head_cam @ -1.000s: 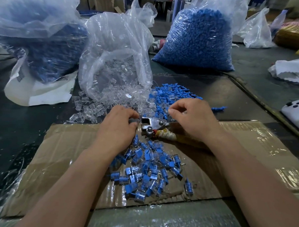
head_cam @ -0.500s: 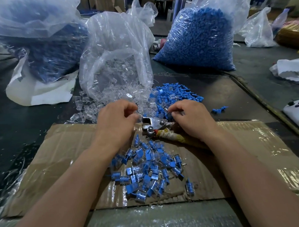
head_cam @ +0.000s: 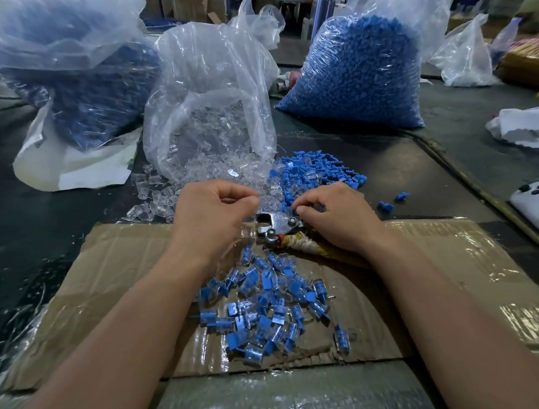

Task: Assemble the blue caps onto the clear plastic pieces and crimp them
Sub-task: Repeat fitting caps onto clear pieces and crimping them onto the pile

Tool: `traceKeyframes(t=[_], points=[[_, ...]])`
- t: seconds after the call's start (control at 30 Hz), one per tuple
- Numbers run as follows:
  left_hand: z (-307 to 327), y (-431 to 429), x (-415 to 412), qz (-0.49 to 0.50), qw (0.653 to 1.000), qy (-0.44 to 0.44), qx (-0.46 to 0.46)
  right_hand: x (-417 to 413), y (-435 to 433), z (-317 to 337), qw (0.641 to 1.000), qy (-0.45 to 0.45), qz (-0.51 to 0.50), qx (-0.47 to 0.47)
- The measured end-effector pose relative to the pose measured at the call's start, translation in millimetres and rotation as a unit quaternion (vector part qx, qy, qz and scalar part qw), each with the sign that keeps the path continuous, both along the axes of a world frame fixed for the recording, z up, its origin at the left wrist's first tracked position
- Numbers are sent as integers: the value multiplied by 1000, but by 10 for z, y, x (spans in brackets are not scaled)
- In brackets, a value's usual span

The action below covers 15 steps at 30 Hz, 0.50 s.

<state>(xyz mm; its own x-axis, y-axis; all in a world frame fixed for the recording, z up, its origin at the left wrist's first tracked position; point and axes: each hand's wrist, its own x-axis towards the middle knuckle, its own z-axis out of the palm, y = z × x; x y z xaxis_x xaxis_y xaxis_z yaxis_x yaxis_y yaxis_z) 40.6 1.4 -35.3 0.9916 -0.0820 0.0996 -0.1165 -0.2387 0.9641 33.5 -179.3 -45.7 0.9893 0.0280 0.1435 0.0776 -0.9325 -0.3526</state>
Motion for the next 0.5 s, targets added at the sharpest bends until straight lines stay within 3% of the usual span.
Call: traceKeyframes(t=[0.33, 0.5], points=[[26, 5, -8, -24, 995, 80, -46, 9, 8, -11, 997, 4, -20, -76], [2, 9, 5, -21, 996, 70, -54, -19, -1, 7, 1000, -19, -25, -6]])
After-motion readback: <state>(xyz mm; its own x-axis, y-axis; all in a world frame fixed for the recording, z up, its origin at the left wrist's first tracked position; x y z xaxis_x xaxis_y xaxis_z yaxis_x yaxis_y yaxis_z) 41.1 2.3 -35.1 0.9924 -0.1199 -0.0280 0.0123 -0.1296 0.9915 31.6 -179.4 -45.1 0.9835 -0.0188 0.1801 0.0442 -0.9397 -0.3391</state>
